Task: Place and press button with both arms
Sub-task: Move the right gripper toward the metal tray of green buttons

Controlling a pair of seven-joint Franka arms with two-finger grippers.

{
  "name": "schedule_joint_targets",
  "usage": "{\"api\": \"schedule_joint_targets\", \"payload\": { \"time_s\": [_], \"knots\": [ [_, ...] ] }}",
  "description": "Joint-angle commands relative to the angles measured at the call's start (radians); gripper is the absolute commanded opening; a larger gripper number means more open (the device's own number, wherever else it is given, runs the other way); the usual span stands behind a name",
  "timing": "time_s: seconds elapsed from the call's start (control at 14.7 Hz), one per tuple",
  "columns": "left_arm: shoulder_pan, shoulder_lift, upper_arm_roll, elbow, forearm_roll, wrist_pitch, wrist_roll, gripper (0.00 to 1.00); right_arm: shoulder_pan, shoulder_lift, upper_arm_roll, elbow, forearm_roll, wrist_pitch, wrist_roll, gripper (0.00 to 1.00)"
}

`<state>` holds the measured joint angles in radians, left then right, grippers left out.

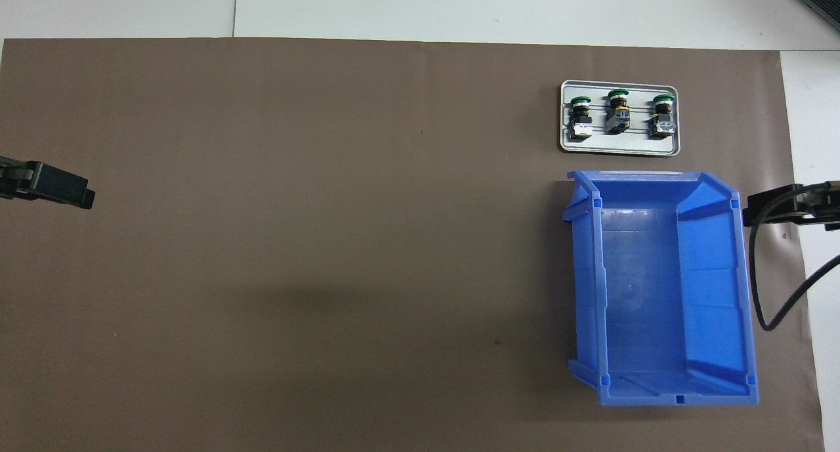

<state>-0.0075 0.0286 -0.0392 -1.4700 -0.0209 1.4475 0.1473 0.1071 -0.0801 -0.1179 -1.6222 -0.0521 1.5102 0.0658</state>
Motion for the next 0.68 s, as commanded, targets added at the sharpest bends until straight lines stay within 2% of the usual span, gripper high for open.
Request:
{"api": "schedule_joint_targets", "payload": {
  "time_s": [0.0, 0.41, 0.54, 0.61],
  "knots": [
    [0.015, -0.032, -0.014, -0.041, 0.019, 0.019, -0.006, 1.0, -0.012, -0.014, 0.01, -0.004, 0.02, -0.007, 0.009, 1.0],
    [0.015, -0.032, -0.014, -0.041, 0.019, 0.019, -0.006, 1.0, -0.01, -0.021, 0.01, -0.019, 0.02, 0.011, -0.001, 1.0],
    [0.015, -0.032, -0.014, -0.041, 0.019, 0.019, -0.006, 1.0, -0.012, 0.003, 0.01, -0.021, 0.021, 0.108, -0.032, 1.0],
    [0.015, -0.032, -0.014, -0.041, 0.019, 0.019, -0.006, 1.0, -0.013, 0.044, 0.01, -0.019, 0.021, 0.142, -0.046, 1.0]
  ]
}}
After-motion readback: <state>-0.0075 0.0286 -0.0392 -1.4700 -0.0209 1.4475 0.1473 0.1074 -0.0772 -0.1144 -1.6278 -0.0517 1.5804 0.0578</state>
